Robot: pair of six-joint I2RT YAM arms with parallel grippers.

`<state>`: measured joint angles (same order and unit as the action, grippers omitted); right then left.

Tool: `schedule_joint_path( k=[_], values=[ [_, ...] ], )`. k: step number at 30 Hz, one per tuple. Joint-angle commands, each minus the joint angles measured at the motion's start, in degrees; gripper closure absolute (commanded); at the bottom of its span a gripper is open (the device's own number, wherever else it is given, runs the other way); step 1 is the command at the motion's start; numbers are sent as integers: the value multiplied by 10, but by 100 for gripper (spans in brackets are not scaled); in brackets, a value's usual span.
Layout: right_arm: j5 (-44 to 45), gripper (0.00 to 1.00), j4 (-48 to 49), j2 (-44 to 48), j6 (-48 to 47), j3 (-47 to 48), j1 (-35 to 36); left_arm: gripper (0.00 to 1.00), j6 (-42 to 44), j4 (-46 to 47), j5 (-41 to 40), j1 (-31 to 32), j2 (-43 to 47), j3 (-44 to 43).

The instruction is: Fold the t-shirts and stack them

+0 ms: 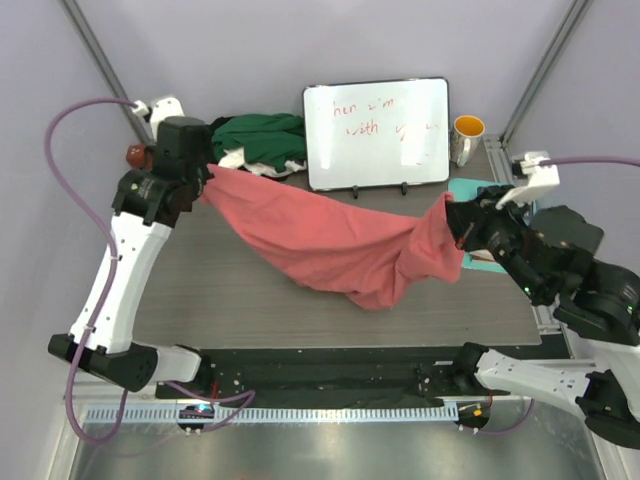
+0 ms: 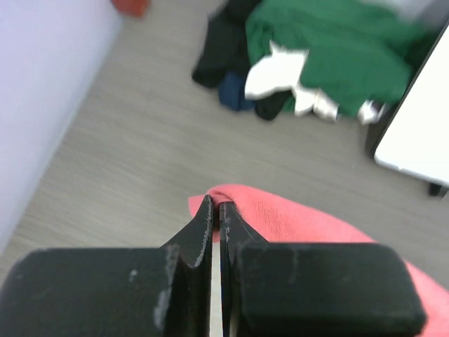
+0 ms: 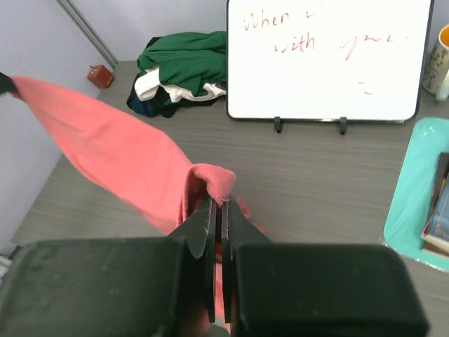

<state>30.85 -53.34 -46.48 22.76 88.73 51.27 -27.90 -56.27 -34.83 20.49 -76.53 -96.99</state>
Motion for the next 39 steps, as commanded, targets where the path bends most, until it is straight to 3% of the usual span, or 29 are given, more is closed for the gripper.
schedule_joint_path(
  k=[1,7,15,24,28,35,39],
  values=[
    [22,99,86,-57,-71,73,1,100,53,0,-38,-31,-18,-115],
    [24,99,102,-126,-133,182,0,100,105,4,-38,-35,-47,-257],
    [-6,99,105,-189,-163,296,0,100,113,-11,5,-34,-26,-318],
    [-4,99,82,-199,-176,408,0,100,123,-46,46,-35,115,-312],
    [-8,99,84,-168,-160,403,0,100,123,-10,69,-34,208,-218],
    [-11,99,113,-196,-177,382,0,100,77,28,58,-34,153,-200],
    [3,99,119,-271,-213,436,0,100,55,30,90,-34,28,-251]
  ],
)
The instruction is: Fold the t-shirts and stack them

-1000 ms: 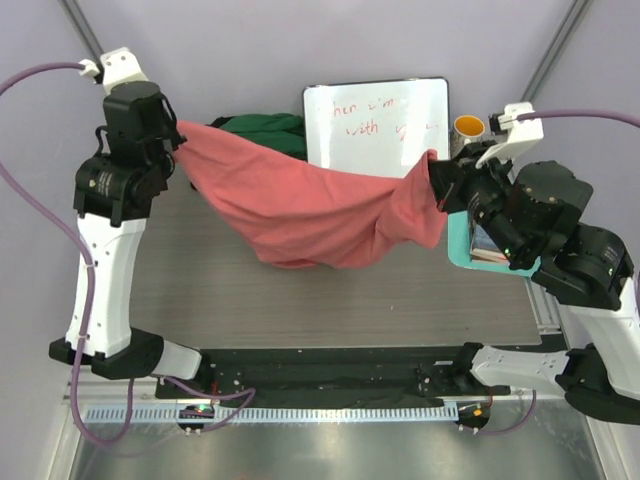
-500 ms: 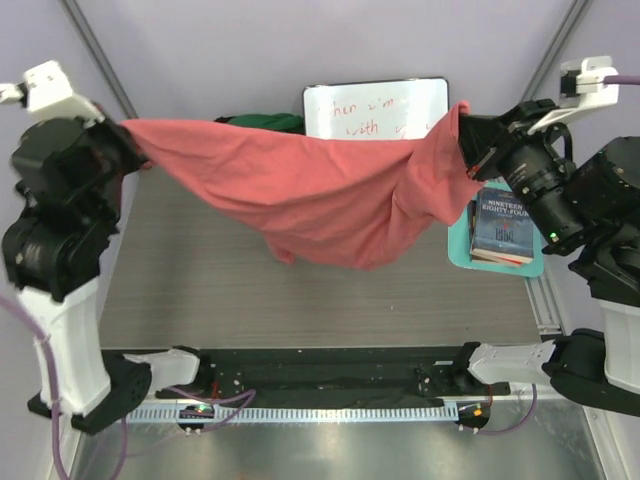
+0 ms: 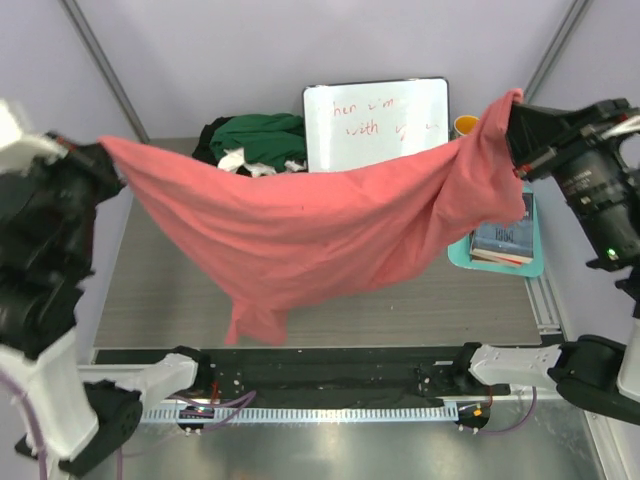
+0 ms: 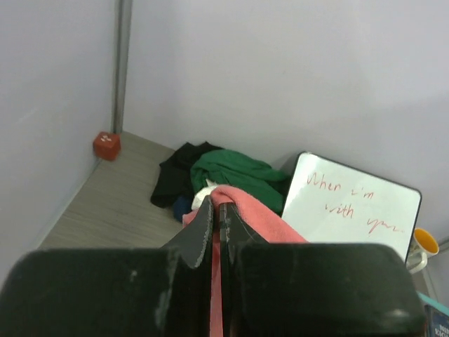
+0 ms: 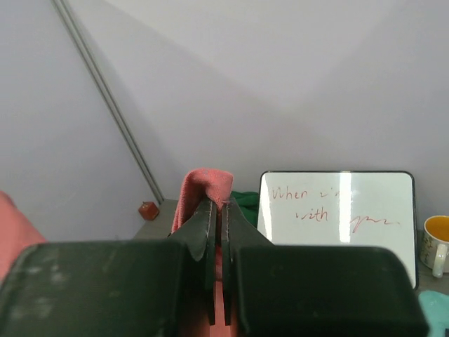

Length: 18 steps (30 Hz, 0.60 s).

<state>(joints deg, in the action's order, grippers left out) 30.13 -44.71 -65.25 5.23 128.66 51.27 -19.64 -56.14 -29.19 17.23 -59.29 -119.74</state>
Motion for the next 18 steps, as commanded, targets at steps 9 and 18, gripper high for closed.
schedule_joint_path(
  k=[9,18],
  values=[
    [35,99,35,-133,-30,60,0,100,-102,-10,122,-7,-231,-58],
    [7,99,38,-69,49,-133,0,100,-98,-18,139,-7,-112,70]
  ],
)
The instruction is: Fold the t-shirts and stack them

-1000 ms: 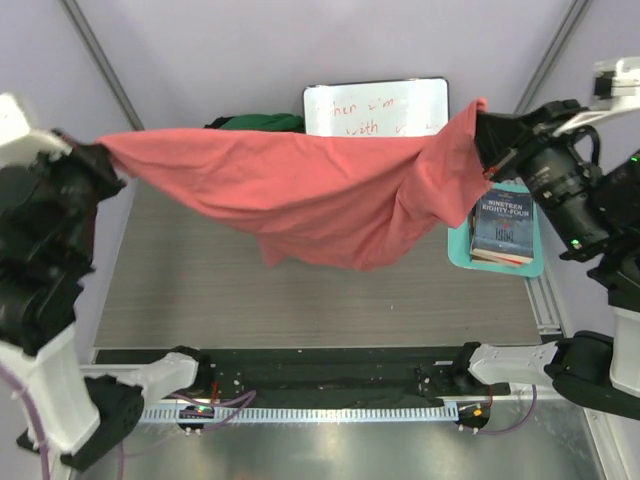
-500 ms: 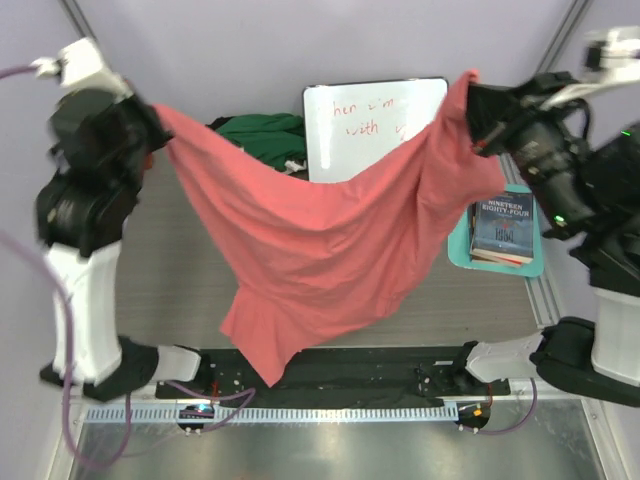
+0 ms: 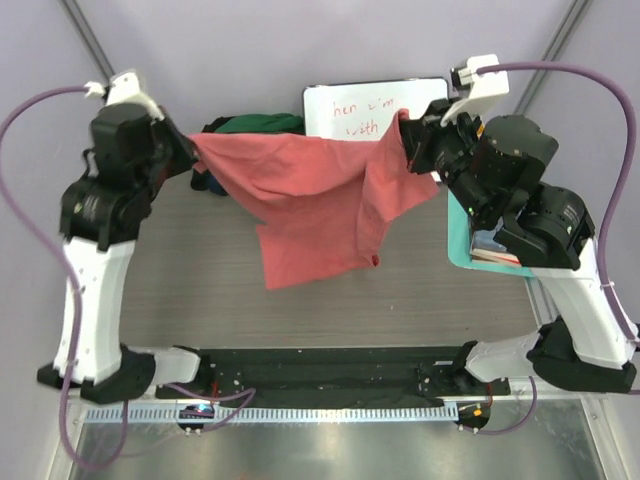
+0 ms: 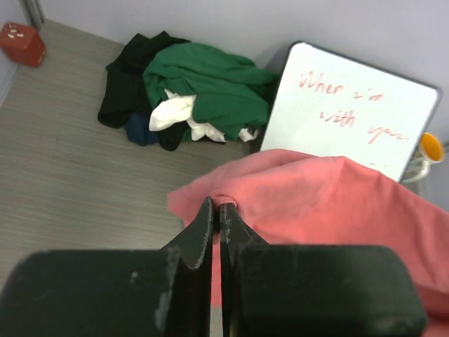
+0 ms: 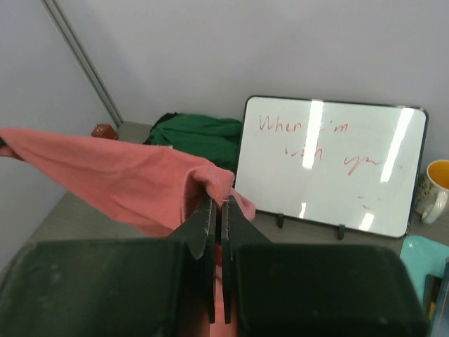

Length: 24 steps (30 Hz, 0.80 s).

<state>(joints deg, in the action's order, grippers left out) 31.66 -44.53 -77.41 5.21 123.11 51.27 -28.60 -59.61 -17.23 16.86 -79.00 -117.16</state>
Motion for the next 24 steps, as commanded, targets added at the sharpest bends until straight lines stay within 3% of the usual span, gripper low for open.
schedule_joint_path(
  k=[1,4,9,18,22,24],
  values=[
    [-9,99,36,59,56,-102,0,100,-9,26,23,-3,112,66],
    [-21,99,32,56,82,-172,-10,100,-12,28,21,-3,134,136],
    [-64,99,17,52,116,-148,-17,100,-16,20,35,-3,170,172],
    [-105,99,-3,96,112,-59,-16,100,-9,-2,76,-3,208,107],
    [-66,99,3,138,94,-48,-16,100,13,3,75,-3,223,77],
    [-39,99,7,150,75,-37,-16,100,23,-4,36,-3,223,51]
  ],
)
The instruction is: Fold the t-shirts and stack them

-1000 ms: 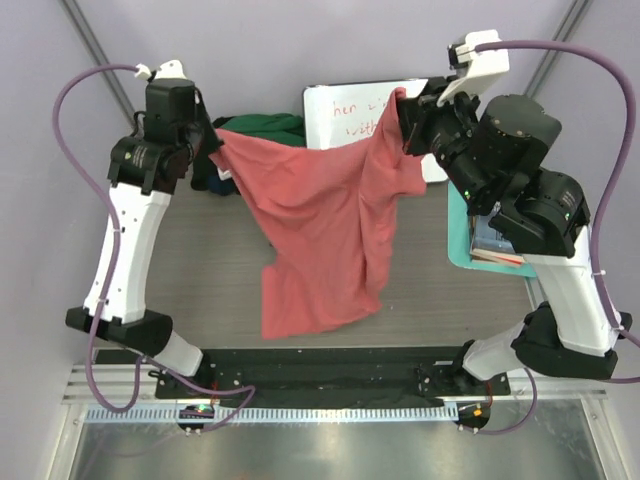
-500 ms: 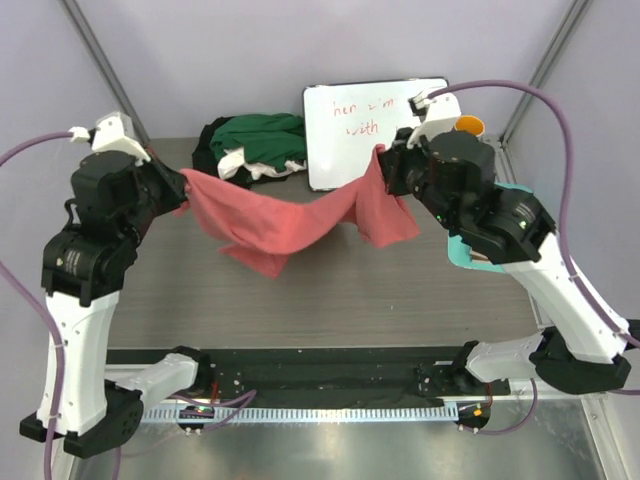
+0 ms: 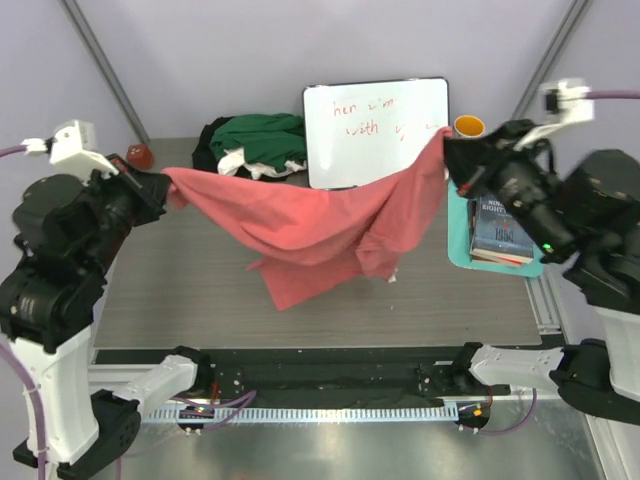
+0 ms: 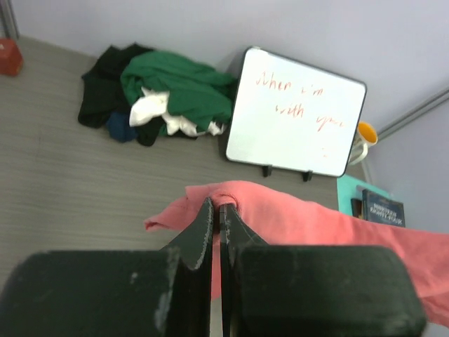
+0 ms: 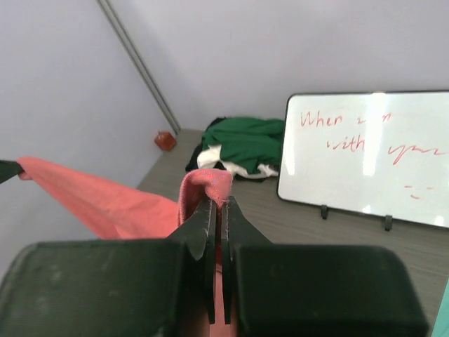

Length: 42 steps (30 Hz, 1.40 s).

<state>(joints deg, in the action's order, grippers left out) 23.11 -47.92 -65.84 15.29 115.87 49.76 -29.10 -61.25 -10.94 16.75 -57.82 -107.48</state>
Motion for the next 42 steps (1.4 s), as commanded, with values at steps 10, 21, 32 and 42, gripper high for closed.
schedule_joint_path(
  k=[10,21,32,42],
  values=[
    [146,99,56,59,-100,60,-1,100,74,3,-130,-2,-1,-58],
    [189,99,78,-65,-167,106,0,100,71,47,-110,-8,-203,-69],
    [160,99,79,-86,-184,117,-1,100,89,66,-95,-16,-259,-30],
    [58,99,-5,-61,-41,-73,-1,100,12,14,-26,-15,-220,316]
  ],
)
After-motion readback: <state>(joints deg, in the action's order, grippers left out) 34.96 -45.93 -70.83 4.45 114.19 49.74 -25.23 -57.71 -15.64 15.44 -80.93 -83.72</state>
